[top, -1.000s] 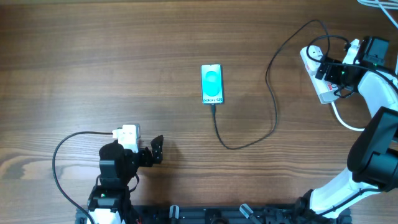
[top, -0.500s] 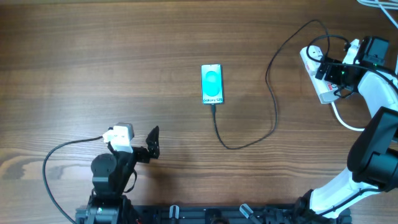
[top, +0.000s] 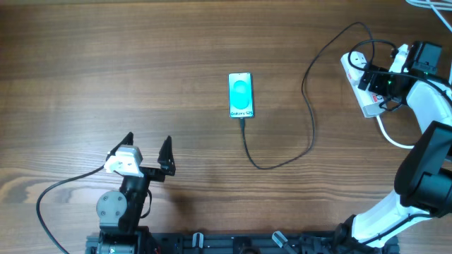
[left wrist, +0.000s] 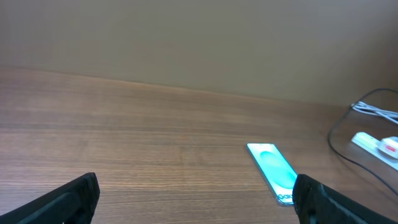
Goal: Plug charger to phone and switch on socket
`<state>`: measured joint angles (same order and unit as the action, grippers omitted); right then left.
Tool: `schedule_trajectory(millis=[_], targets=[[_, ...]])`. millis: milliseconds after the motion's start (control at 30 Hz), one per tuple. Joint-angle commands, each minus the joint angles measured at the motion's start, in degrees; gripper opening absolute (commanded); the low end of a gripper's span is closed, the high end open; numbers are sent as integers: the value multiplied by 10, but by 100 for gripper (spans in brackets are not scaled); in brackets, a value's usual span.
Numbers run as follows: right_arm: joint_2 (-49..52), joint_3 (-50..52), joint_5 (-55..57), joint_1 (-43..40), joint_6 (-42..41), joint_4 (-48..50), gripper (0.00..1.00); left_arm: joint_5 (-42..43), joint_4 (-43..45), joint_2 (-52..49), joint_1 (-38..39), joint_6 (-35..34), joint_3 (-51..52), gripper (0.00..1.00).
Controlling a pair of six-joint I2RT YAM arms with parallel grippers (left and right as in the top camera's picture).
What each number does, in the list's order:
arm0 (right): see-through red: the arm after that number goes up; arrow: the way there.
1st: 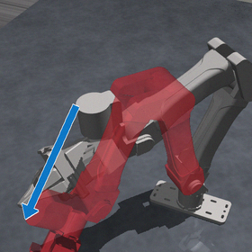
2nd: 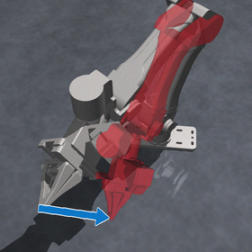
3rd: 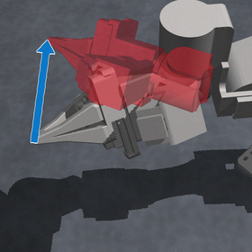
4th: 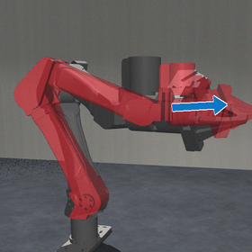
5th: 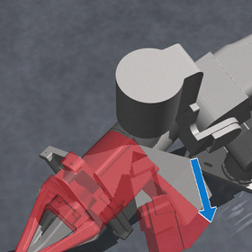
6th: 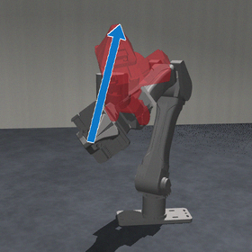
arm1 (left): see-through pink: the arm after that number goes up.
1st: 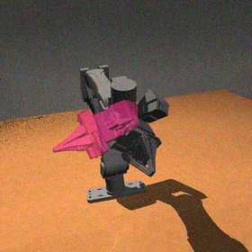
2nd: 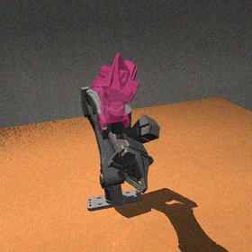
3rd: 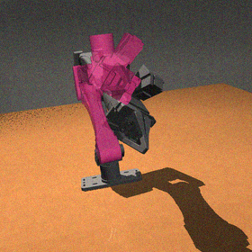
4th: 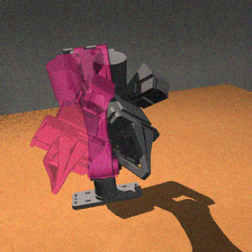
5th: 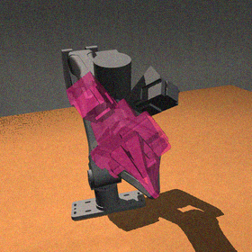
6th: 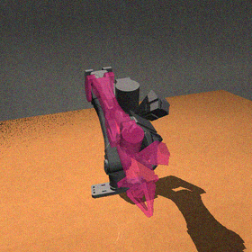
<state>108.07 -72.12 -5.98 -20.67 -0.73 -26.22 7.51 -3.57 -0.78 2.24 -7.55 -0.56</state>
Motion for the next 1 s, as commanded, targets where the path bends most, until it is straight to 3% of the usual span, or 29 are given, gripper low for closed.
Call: schedule_trajectory(millis=[0, 267, 967], targets=[[-6, 2, -5, 1, 7, 1, 100, -59, -9, 6, -4, 25, 2, 100], [-6, 2, -5, 1, 7, 1, 100, -49, -10, 6, -73, 59, 2, 100], [-6, 2, -5, 1, 7, 1, 100, -48, -8, 6, -72, 56, 2, 100]])
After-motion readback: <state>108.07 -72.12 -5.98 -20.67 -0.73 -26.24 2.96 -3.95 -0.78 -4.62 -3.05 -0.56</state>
